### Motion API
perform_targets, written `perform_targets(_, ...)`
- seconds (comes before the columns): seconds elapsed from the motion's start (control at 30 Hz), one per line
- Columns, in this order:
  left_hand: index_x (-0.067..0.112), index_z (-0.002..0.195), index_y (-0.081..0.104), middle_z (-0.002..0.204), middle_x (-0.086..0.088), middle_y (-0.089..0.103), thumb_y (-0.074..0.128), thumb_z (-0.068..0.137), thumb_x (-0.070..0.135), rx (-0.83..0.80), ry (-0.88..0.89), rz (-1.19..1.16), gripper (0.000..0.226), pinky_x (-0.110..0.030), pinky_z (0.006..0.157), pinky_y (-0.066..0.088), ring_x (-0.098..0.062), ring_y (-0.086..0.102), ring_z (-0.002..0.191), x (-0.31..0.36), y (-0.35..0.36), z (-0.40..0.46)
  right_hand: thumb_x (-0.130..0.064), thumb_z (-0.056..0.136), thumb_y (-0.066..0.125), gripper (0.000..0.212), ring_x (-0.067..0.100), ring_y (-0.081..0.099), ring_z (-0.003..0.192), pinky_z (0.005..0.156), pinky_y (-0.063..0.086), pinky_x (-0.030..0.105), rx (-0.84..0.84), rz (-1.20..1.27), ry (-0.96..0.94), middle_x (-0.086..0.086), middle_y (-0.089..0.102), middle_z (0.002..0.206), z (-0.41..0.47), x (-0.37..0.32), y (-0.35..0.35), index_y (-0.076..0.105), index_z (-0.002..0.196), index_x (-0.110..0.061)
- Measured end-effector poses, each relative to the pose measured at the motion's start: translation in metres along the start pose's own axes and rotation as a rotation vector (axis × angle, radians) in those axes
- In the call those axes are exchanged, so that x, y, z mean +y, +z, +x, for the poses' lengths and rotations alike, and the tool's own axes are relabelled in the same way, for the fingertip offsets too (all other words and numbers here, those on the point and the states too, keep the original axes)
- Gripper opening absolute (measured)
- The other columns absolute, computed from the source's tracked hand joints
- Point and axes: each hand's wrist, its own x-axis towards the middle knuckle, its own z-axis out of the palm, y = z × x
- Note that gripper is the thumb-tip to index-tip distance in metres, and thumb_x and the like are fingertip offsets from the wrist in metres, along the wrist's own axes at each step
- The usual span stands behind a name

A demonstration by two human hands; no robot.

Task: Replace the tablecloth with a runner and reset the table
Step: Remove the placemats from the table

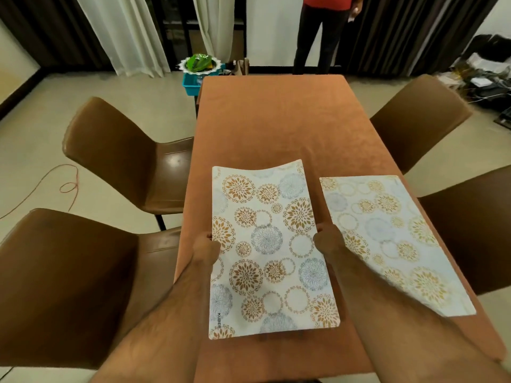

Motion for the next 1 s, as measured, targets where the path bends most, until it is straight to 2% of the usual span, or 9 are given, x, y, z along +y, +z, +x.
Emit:
perform_targets(0.1,0.009,0.073,0.062,0.081,-0.013,0.068,0.052,0.084,-0.005,-0.062,0.04,-0.071,0.02,-0.036,0.062,0.05,-0.032,0.063,0.074,0.014,0.012,-0.002,0.004,0.087,0.051,0.03,0.036,0.063,0.099,0.078,0.053,0.034,0.018,0.039,-0.027,0.02,0.066,0.114,0.004,0.012,-0.026,0.067,0.112,0.002)
perform_targets(0.2,0.018,0.079,0.059,0.09,-0.007,0.069,0.057,0.086,-0.006,-0.093,0.044,-0.1,0.025,-0.045,0.076,0.06,-0.029,0.069,0.084,0.034,0.034,-0.011,0.006,0.085,0.051,0.029,0.034,0.061,0.104,0.085,0.051,0.033,0.054,0.073,-0.032,0.019,0.066,0.114,0.01,0.031,-0.052,0.068,0.109,0.004)
perform_targets(0.37,0.012,0.098,0.061,0.102,-0.008,0.069,0.064,0.085,-0.005,-0.116,0.032,-0.144,0.021,-0.042,0.076,0.06,-0.026,0.069,0.092,0.055,0.089,-0.022,0.008,0.086,0.049,0.026,0.034,0.062,0.089,0.068,0.044,0.029,0.077,0.148,-0.002,0.019,0.066,0.098,0.026,0.077,-0.098,0.069,0.101,0.006)
perform_targets(0.57,0.011,0.101,0.062,0.104,-0.009,0.07,0.07,0.084,-0.003,-0.124,0.021,-0.172,0.023,-0.043,0.078,0.06,-0.027,0.069,0.092,0.082,0.185,-0.049,0.008,0.084,0.046,0.028,0.029,0.056,0.072,0.048,0.036,0.024,0.057,0.107,0.036,0.019,0.068,0.095,0.062,0.145,-0.171,0.07,0.099,0.004)
perform_targets(0.63,0.01,0.1,0.062,0.103,-0.009,0.07,0.07,0.084,-0.003,-0.119,0.028,-0.185,0.022,-0.039,0.077,0.059,-0.026,0.069,0.091,0.093,0.222,-0.06,0.007,0.086,0.046,0.029,0.031,0.061,0.08,0.053,0.05,0.031,0.055,0.083,0.046,0.015,0.066,0.095,0.077,0.169,-0.194,0.069,0.103,0.002)
perform_targets(0.67,0.01,0.1,0.062,0.102,-0.009,0.069,0.069,0.084,-0.003,-0.119,0.031,-0.19,0.022,-0.038,0.076,0.059,-0.026,0.068,0.089,0.097,0.237,-0.064,0.006,0.087,0.047,0.029,0.031,0.065,0.086,0.063,0.058,0.038,0.051,0.075,0.051,0.014,0.066,0.099,0.083,0.18,-0.202,0.068,0.106,0.0)
perform_targets(0.73,0.009,0.102,0.062,0.1,-0.008,0.069,0.07,0.085,-0.002,-0.111,0.038,-0.19,0.022,-0.035,0.071,0.058,-0.024,0.068,0.086,0.103,0.266,-0.072,0.002,0.089,0.048,0.029,0.031,0.068,0.089,0.075,0.061,0.044,0.033,0.061,0.08,0.012,0.068,0.101,0.098,0.206,-0.217,0.068,0.109,-0.004)
perform_targets(0.87,0.007,0.105,0.067,0.097,-0.005,0.071,0.071,0.084,0.0,-0.078,0.052,-0.13,0.023,-0.024,0.059,0.051,-0.017,0.067,0.079,0.108,0.3,-0.081,0.0,0.091,0.049,0.028,0.025,0.068,0.083,0.069,0.058,0.032,-0.029,0.038,0.097,0.005,0.07,0.096,0.119,0.237,-0.235,0.071,0.107,-0.009)
perform_targets(1.0,0.005,0.107,0.067,0.098,-0.006,0.07,0.071,0.084,-0.002,-0.056,0.048,-0.106,0.024,-0.026,0.065,0.055,-0.017,0.066,0.079,0.111,0.317,-0.085,0.0,0.091,0.051,0.027,0.028,0.069,0.087,0.075,0.06,0.037,-0.061,0.009,0.093,0.01,0.072,0.102,0.133,0.245,-0.239,0.072,0.106,-0.01)
